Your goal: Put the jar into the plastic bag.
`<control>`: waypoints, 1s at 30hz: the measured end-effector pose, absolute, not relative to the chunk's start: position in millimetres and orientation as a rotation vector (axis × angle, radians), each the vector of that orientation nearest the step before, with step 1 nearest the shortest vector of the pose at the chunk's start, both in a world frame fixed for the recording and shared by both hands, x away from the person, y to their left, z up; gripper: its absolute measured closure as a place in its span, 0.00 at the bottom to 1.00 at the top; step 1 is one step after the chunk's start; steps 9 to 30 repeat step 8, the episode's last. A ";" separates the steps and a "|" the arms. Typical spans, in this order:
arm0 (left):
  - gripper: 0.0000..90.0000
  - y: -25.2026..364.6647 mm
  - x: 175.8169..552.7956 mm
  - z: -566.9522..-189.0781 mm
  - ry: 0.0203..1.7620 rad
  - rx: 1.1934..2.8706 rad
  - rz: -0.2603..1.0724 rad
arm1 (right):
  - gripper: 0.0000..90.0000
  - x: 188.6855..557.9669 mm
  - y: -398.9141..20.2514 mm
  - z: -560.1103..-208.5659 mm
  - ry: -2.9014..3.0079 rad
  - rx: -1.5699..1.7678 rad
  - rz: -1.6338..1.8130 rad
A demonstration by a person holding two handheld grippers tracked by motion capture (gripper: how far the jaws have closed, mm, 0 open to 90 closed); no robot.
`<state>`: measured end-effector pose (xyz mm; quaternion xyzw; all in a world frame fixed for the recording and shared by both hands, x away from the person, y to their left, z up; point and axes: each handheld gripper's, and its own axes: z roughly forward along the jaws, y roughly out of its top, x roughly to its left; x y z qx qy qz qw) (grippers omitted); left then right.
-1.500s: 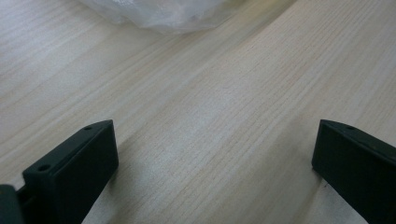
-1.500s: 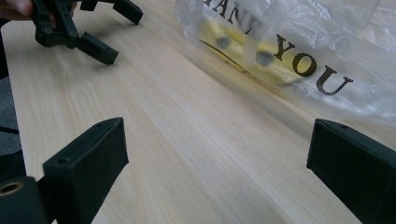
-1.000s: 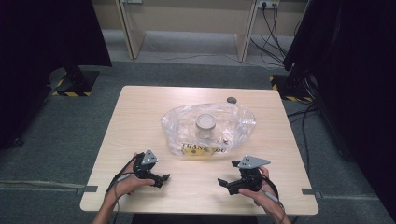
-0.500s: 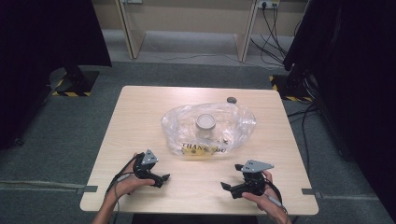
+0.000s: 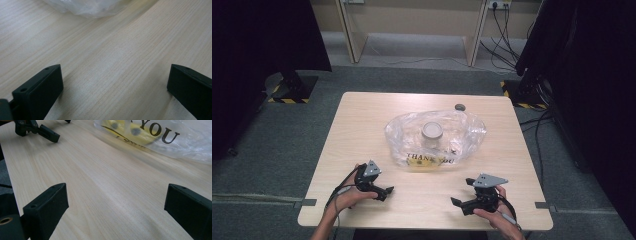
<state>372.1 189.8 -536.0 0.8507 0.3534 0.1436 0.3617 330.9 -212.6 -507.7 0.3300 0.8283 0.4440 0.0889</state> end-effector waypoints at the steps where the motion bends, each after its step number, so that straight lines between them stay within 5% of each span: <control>1: 0.00 189.9 372.1 -536.0 0.910 2.191 0.370 | 0.06 330.8 -212.8 -507.7 2.464 0.982 1.321; 30: 0.00 189.9 372.1 -536.0 0.910 2.191 0.370 | 0.06 330.6 -213.2 -507.4 2.464 0.982 1.323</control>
